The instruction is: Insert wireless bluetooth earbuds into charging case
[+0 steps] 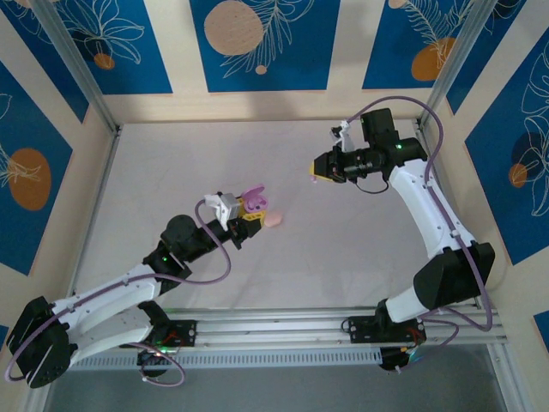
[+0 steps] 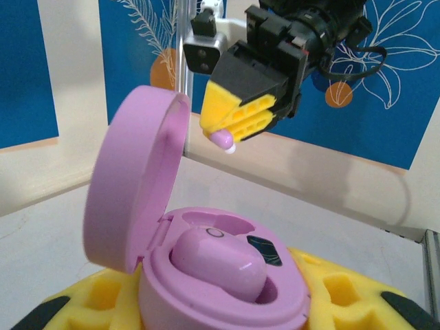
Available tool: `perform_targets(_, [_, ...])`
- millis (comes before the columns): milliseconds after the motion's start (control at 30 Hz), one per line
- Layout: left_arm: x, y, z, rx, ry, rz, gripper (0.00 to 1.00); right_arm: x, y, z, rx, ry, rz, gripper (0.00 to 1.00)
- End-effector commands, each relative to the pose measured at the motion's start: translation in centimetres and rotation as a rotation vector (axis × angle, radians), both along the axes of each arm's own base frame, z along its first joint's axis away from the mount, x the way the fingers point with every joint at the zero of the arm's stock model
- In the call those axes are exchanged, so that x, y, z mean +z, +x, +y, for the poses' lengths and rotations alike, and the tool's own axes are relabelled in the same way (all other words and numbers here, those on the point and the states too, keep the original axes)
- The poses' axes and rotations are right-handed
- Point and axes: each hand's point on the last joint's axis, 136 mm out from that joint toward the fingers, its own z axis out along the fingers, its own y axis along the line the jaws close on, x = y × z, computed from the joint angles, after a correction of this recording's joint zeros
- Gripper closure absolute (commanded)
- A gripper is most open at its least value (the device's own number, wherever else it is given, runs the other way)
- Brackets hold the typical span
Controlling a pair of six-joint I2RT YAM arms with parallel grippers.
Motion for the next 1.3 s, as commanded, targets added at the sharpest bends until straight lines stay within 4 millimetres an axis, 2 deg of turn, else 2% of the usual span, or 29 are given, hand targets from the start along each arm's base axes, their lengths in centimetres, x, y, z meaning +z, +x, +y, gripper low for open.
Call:
perform_targets(0, [2.1,-0.1,0.0,0.001,-0.048,-0.036,0.75,3.1,-1.9,0.9,0.060,0.065,-0.039,0.83])
perform_targets(267, [2.6,-0.1,0.1,0.006,-0.062,-0.047,0.75,6.1,-4.2,2.3,0.153,0.150,-0.089,0.83])
perform_targets(400, [2.6,-0.1,0.0,0.002,-0.064,-0.046,0.75,7.1,-5.4,3.1,0.211,0.174,-0.106,0.83])
perform_targets(633, [2.9,-0.2,0.3,0.009,-0.075,-0.055,0.75,7.7,-6.5,3.9,0.260,0.187,-0.122,0.83])
perform_targets(900, [3.1,-0.4,0.3,-0.002,-0.080,-0.076,0.75,9.1,-9.0,5.4,0.378,0.229,-0.168,0.83])
perform_targets(1267, [3.7,-1.0,-0.3,-0.049,-0.098,-0.097,0.75,8.6,-10.3,7.0,0.463,0.243,-0.169,0.83])
